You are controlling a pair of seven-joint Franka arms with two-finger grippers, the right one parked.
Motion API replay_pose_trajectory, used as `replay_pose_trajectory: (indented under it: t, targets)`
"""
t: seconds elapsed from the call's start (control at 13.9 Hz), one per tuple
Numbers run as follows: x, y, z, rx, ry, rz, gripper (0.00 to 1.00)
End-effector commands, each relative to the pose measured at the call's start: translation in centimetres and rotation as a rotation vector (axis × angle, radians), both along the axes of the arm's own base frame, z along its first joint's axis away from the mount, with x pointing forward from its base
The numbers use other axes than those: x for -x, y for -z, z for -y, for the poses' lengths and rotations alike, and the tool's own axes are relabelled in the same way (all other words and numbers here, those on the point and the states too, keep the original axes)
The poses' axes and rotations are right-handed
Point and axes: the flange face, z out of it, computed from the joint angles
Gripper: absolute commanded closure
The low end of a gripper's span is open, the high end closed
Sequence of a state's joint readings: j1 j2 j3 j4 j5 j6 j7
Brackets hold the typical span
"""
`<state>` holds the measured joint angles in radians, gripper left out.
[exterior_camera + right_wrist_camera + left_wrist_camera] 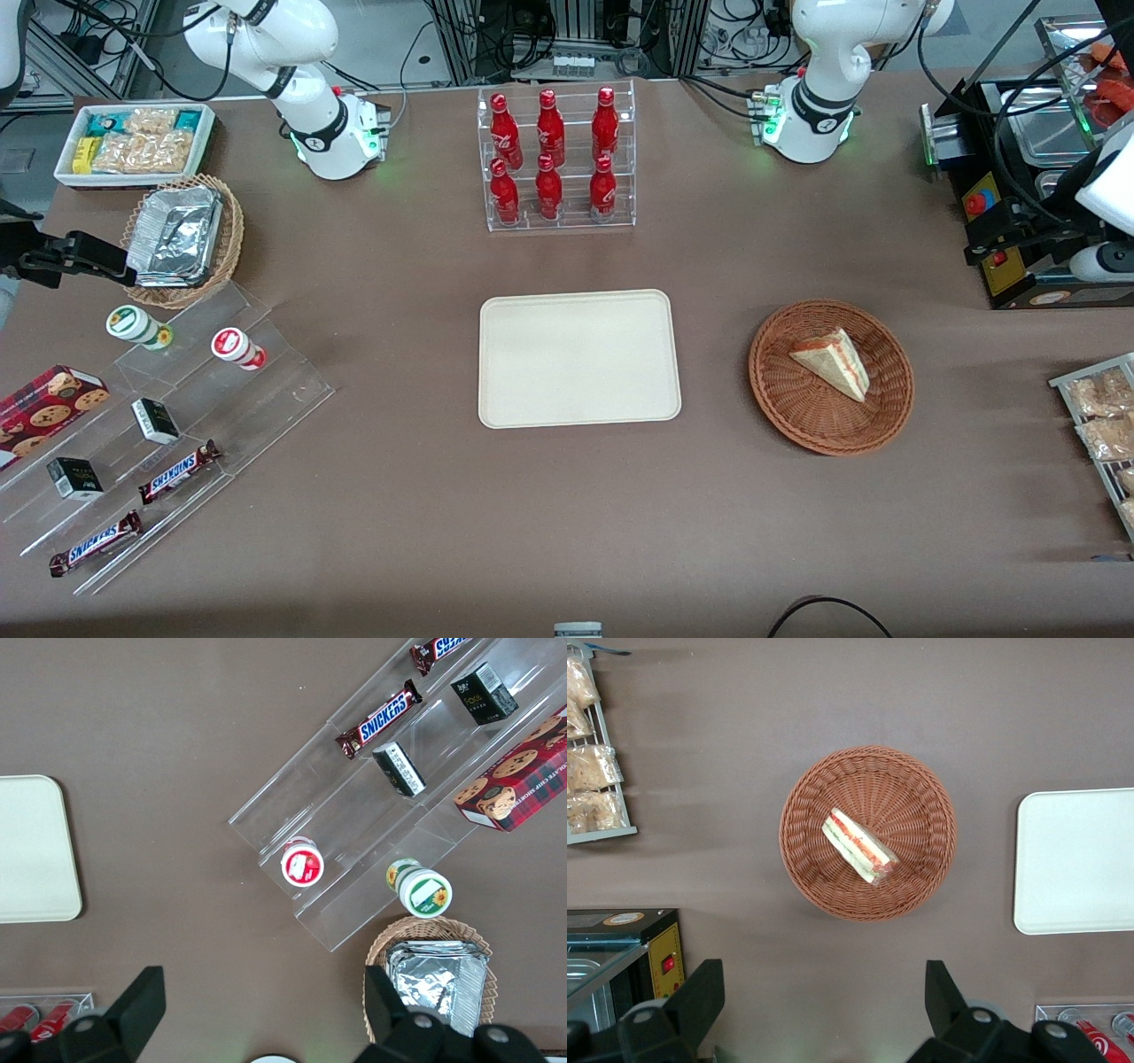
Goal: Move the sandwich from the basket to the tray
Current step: 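Move the left gripper down over the wrapped sandwich in the wicker basket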
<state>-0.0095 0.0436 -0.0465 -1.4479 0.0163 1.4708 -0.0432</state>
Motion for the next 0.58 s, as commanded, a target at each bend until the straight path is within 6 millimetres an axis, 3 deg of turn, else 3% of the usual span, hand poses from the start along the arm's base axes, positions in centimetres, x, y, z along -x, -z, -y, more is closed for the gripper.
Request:
replay_pose_trajectory:
  t: [0.0, 0.29, 0.43, 0.5]
  targets:
    - [0.9, -0.3, -0.1, 0.006, -0.003, -0.007, 0.00]
    - [0.6, 1.7, 0.2, -0.007, 0.001, -0.040, 0.00]
    - [0.1, 4.9, 0.5, -0.011, -0.046, -0.047, 0.00]
    - [-0.1, 7.4, 0.8, -0.014, -0.098, -0.026, 0.00]
